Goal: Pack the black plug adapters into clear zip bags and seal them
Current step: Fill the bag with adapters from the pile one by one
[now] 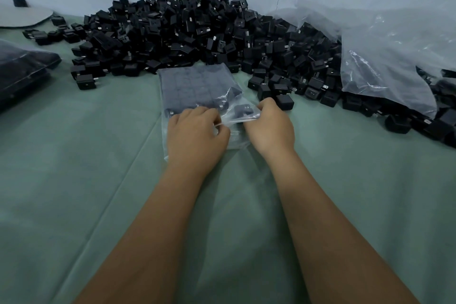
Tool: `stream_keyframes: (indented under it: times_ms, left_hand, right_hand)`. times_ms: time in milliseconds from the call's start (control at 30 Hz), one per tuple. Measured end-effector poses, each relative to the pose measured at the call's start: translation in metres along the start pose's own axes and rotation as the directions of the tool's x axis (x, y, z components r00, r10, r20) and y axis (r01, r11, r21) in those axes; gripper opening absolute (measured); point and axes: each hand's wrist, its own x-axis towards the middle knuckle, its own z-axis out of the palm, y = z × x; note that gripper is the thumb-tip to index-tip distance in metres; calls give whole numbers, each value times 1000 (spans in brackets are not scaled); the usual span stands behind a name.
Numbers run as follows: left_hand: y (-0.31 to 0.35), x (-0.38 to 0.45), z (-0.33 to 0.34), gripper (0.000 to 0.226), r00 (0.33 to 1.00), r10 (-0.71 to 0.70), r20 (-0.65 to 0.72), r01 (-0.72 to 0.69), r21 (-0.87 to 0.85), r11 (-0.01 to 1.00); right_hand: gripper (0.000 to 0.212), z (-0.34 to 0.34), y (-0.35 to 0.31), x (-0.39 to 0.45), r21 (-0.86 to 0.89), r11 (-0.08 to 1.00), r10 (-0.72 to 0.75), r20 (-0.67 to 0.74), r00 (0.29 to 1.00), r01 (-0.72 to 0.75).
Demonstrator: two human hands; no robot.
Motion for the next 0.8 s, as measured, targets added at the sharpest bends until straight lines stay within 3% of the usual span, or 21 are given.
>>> stream_keyframes:
  times_ms: [100, 367, 500, 700, 800]
  left_hand:
    - [0, 1, 1, 11, 1000, 7, 9, -7, 3, 1000]
    - [-1, 1, 5, 12, 999, 26, 30, -26, -15, 1000]
    - [-2, 1, 5, 13, 999, 26, 23, -25, -33, 999]
    - [1, 0, 4, 14, 999, 21, 31, -20, -27, 999]
    - [2, 1, 5, 16, 999, 17, 30, -16, -20, 1000]
  right_hand:
    - [8, 3, -5, 7, -51, 998, 43, 6, 999, -42]
    - [11, 9, -12, 17, -178, 983, 53, -9, 999, -54]
    - [3, 9, -10, 15, -154, 988, 30, -38, 999, -35]
    - [29, 6, -11, 16, -140, 989, 45, -36, 998, -50]
    - [14, 8, -11, 19, -169, 983, 62, -64, 996, -72]
